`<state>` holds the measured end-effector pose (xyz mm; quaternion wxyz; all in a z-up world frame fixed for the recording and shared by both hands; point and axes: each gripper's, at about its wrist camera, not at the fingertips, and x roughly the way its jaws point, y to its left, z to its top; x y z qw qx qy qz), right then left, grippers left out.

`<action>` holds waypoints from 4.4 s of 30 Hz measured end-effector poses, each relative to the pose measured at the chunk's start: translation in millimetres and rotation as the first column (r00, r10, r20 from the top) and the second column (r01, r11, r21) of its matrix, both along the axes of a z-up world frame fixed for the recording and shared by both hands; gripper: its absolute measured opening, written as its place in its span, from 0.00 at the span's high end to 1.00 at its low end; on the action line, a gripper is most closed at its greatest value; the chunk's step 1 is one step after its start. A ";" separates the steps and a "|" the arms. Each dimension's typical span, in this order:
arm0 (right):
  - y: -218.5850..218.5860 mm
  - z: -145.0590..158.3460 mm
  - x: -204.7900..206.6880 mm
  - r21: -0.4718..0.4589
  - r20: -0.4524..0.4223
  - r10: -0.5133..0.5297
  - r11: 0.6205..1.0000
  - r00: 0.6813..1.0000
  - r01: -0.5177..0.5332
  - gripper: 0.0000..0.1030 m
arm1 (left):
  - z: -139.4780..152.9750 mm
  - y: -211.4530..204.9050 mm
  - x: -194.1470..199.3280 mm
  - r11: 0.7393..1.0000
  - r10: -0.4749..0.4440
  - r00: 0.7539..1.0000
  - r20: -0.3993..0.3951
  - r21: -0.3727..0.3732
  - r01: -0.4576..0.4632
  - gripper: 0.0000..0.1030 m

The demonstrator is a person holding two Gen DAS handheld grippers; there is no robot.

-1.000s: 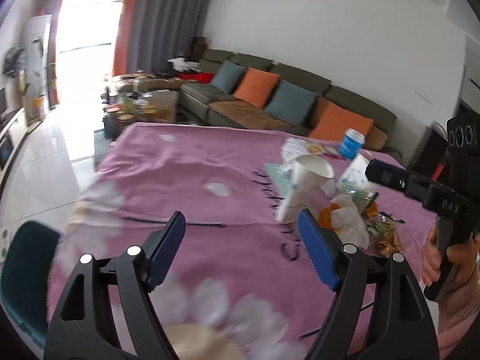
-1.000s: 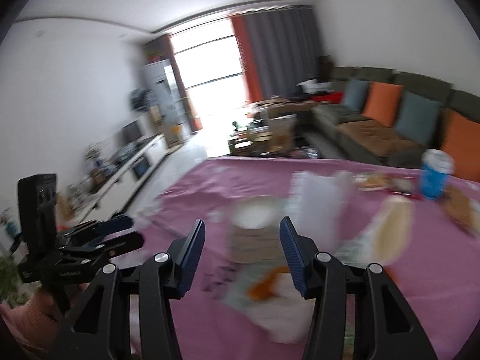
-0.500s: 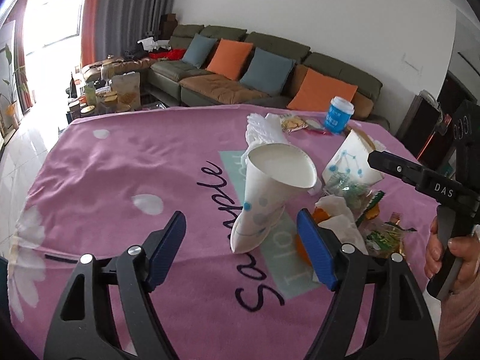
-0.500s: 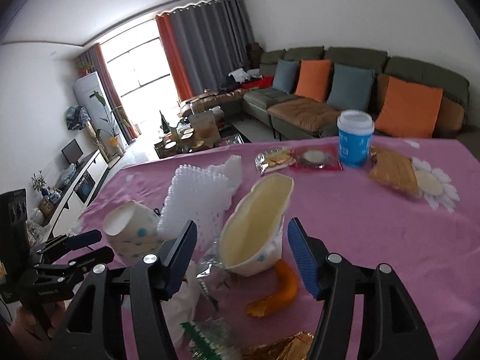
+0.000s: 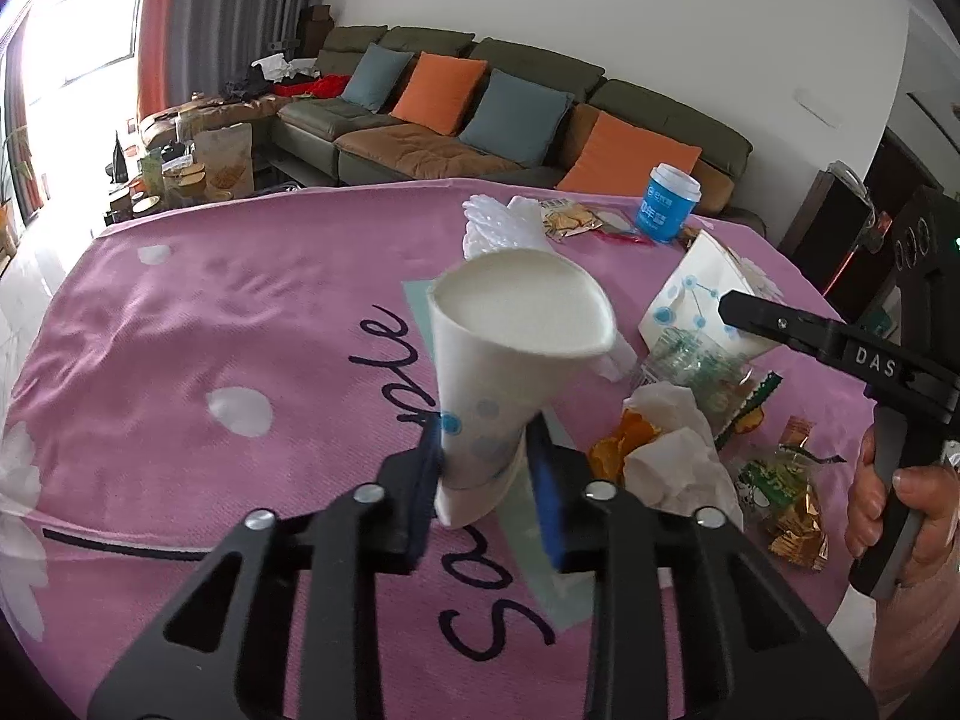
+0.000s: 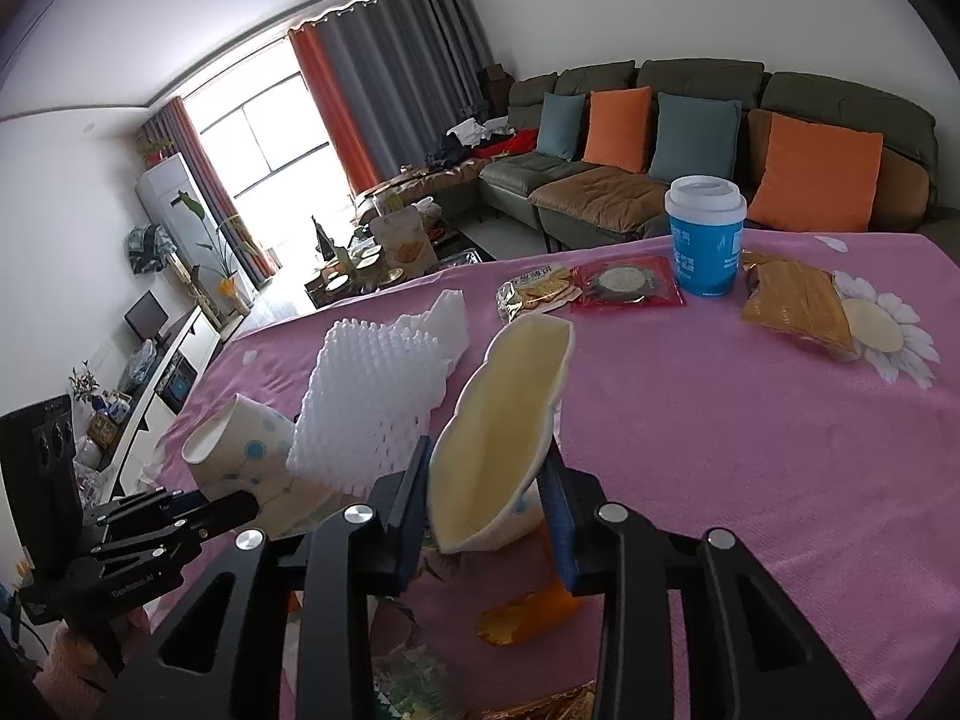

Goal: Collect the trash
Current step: 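Grasp white paper cup with left tool while right tool grasps cream cup, then carry both cups over teal bin and open both tools to drop them, then move both tools back over the table toward tissue and foam net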

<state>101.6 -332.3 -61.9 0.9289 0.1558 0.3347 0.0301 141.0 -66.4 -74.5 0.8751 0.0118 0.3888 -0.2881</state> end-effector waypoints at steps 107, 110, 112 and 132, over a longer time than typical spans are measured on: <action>454.4 6.6 45.3 0.068 -0.037 0.832 0.555 0.554 -0.829 0.73 | -15.9 386.3 -124.8 0.678 0.732 0.677 -0.084 -0.019 -0.735 0.80; 457.7 -0.8 50.5 0.082 -0.067 0.818 0.575 0.571 -0.814 0.69 | -23.6 386.8 -120.1 0.672 0.736 0.670 -0.095 -0.016 -0.740 0.79; 458.0 -3.3 52.0 0.085 -0.075 0.814 0.581 0.576 -0.809 0.69 | -26.4 385.5 -119.2 0.667 0.741 0.665 -0.096 -0.017 -0.745 0.79; 333.8 57.3 9.7 0.032 0.093 0.762 0.641 0.641 -0.767 0.58 | 35.7 298.8 -132.9 0.824 0.564 0.821 0.089 -0.125 -0.552 0.46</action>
